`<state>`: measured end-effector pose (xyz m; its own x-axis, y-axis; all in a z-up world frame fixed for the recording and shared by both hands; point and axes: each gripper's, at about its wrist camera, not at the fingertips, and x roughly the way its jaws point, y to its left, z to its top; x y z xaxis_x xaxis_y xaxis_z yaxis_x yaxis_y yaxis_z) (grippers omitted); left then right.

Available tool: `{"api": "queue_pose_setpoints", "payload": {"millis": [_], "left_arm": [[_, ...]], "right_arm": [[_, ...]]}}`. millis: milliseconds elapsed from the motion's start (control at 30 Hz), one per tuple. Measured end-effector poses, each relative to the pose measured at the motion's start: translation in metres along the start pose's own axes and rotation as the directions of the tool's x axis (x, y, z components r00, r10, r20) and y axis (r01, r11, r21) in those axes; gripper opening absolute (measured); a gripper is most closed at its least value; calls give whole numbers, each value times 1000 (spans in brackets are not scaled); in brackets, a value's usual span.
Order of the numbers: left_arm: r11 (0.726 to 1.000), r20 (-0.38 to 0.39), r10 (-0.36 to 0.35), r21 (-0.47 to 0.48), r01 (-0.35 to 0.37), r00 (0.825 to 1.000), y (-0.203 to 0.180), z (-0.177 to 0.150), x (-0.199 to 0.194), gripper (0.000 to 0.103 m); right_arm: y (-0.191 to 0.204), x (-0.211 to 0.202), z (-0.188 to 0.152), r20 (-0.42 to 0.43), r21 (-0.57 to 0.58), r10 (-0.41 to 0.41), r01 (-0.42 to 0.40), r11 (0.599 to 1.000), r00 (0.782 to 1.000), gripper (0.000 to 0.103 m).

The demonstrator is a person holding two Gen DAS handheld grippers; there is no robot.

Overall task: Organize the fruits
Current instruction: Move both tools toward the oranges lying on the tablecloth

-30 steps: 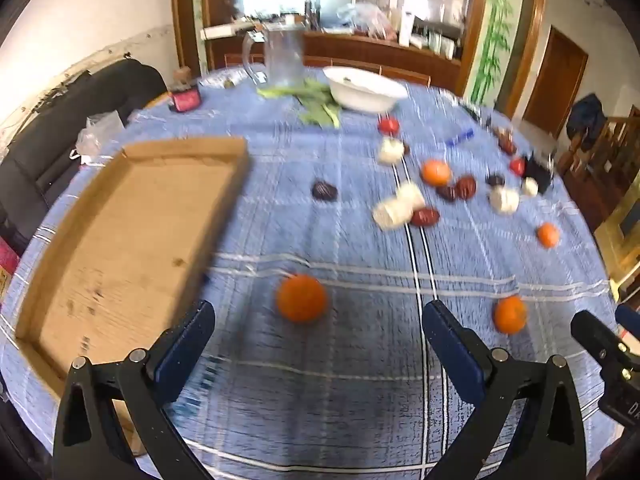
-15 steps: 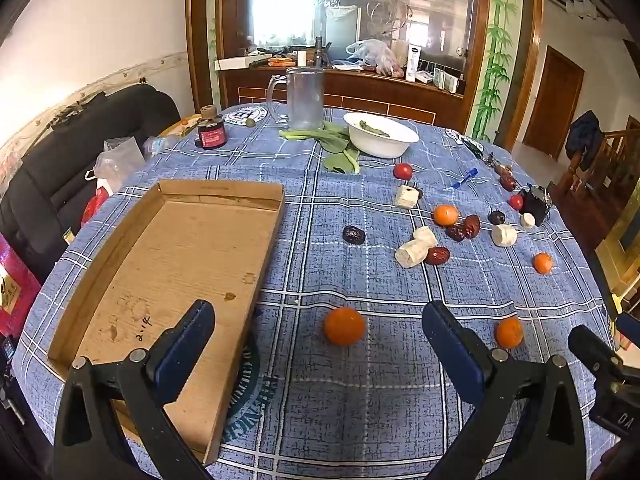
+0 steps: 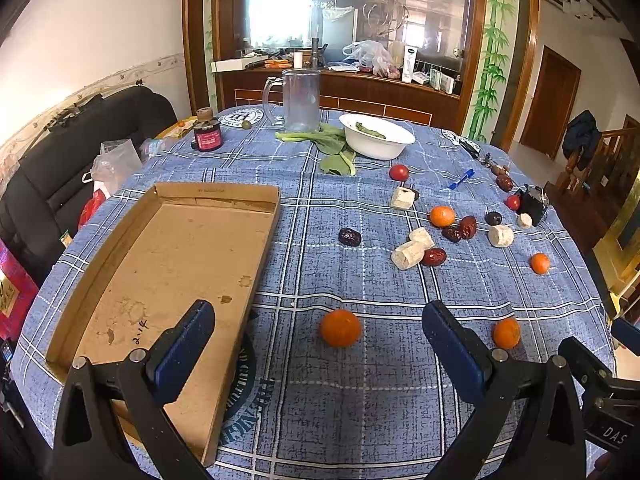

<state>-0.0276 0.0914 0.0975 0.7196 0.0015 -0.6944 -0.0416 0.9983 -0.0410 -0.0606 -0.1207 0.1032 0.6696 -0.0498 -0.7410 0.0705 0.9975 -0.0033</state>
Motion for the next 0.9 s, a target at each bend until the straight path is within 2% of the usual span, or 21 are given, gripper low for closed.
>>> {"api": "queue_pose_setpoints", "payload": {"millis": [633, 900], "left_arm": [[1000, -43, -2, 11, 3, 999, -3, -2, 15, 103], [999, -60, -8, 49, 11, 998, -6, -5, 21, 103]], "right_arm": [[-3, 9, 0, -7, -6, -21, 21, 1000, 1000, 102], [-9, 15, 2, -3, -29, -39, 38, 999, 999, 102]]}}
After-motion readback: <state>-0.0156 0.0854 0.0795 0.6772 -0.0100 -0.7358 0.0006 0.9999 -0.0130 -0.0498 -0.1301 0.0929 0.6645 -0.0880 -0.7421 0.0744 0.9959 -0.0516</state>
